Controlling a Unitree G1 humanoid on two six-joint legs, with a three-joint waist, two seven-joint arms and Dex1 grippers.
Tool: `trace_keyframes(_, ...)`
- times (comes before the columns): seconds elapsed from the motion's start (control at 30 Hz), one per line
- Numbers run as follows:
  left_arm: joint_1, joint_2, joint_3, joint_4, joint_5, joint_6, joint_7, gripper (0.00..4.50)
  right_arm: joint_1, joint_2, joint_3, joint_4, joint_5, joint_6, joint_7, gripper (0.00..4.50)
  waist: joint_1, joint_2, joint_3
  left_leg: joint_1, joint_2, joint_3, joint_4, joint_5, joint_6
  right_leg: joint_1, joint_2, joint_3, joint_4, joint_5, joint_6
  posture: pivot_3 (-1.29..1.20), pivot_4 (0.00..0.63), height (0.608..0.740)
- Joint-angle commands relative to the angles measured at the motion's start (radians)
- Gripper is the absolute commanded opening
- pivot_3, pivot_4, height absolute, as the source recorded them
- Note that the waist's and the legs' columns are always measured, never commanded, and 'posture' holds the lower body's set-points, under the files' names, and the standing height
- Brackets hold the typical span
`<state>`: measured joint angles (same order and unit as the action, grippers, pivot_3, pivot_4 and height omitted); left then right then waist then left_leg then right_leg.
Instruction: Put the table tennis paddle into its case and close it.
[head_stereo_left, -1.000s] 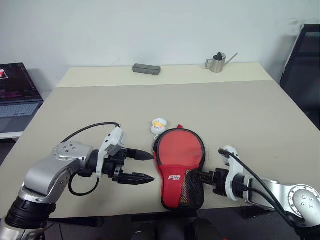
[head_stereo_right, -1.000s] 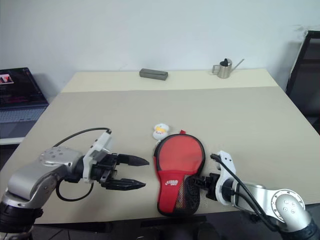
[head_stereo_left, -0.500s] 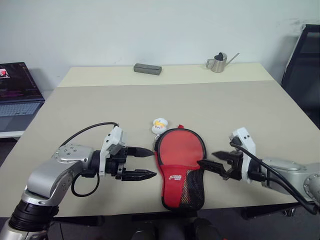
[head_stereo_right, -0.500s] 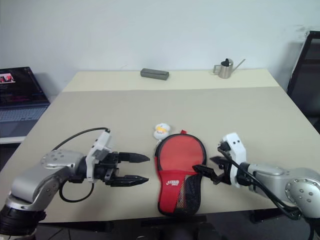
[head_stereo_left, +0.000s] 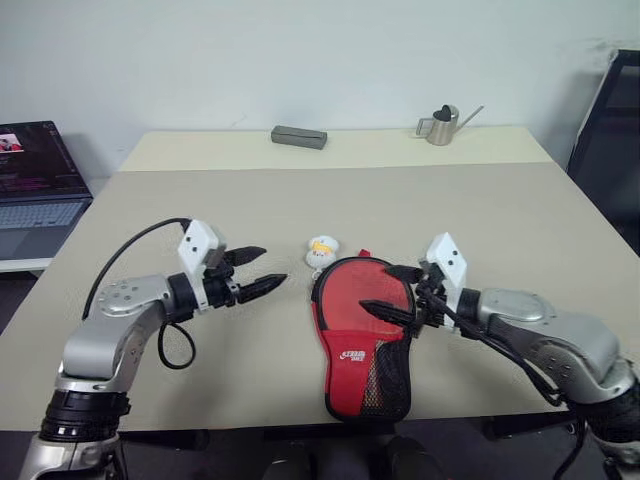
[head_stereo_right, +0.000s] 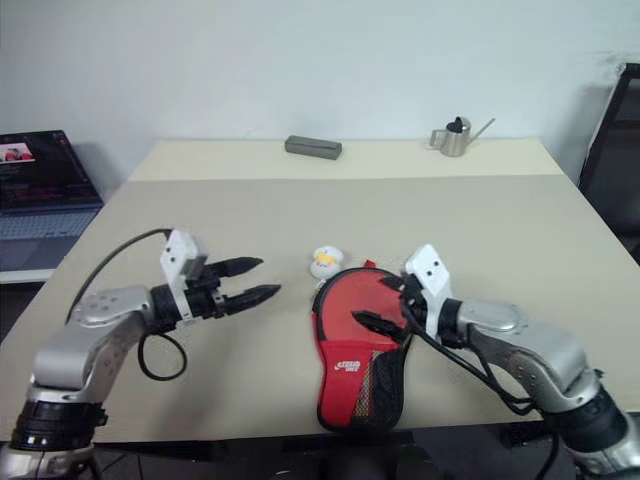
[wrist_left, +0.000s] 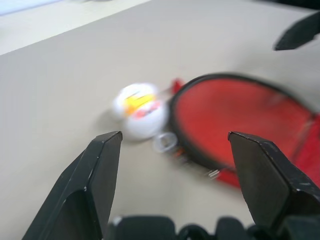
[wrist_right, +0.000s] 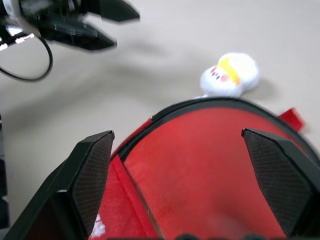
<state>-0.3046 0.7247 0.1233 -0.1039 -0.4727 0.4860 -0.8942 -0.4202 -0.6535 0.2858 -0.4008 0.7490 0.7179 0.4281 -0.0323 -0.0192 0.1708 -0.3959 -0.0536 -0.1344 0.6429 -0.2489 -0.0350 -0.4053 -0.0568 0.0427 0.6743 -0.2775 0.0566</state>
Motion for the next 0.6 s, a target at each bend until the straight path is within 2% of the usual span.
trace_keyframes(0.03, -0.019, 0.012, 0.028, -0.007, 0.009, -0.030, 0.001, 3.70, -0.029, 0.065, 0.040, 0.051, -0.099, -0.052, 0.049, 4.48, 0.000, 0.000, 0.000, 0.000, 0.000, 0.000, 0.000, 0.000, 0.000, 0.000, 0.000, 0.000, 0.000, 0.000, 0.000, 0.00, 0.150, 0.740)
trace_keyframes(0.23, -0.013, 0.010, 0.036, -0.006, 0.012, -0.027, 0.014, 3.70, -0.038, 0.177, 0.103, 0.130, -0.250, -0.111, 0.099, 4.48, 0.000, 0.000, 0.000, 0.000, 0.000, 0.000, 0.000, 0.000, -0.001, 0.000, 0.000, 0.000, 0.001, 0.000, 0.000, 0.00, 0.150, 0.740)
trace_keyframes(0.4, -0.035, -0.019, -0.001, 0.021, 0.051, -0.034, 0.056, 3.70, -0.022, 0.222, 0.151, 0.318, -0.424, -0.242, 0.134, 4.48, 0.000, 0.000, 0.000, 0.001, 0.000, 0.000, 0.000, -0.001, -0.001, 0.000, 0.000, 0.000, 0.002, 0.000, 0.000, 0.00, 0.150, 0.740)
trace_keyframes(0.6, -0.159, -0.097, -0.083, 0.136, 0.140, -0.054, 0.117, 3.70, -0.030, 0.271, 0.100, 0.463, -0.512, -0.289, 0.124, 4.48, 0.002, -0.002, -0.001, 0.003, -0.001, 0.000, 0.001, 0.000, -0.002, 0.001, 0.000, 0.000, 0.004, 0.001, -0.001, 0.00, 0.150, 0.740)
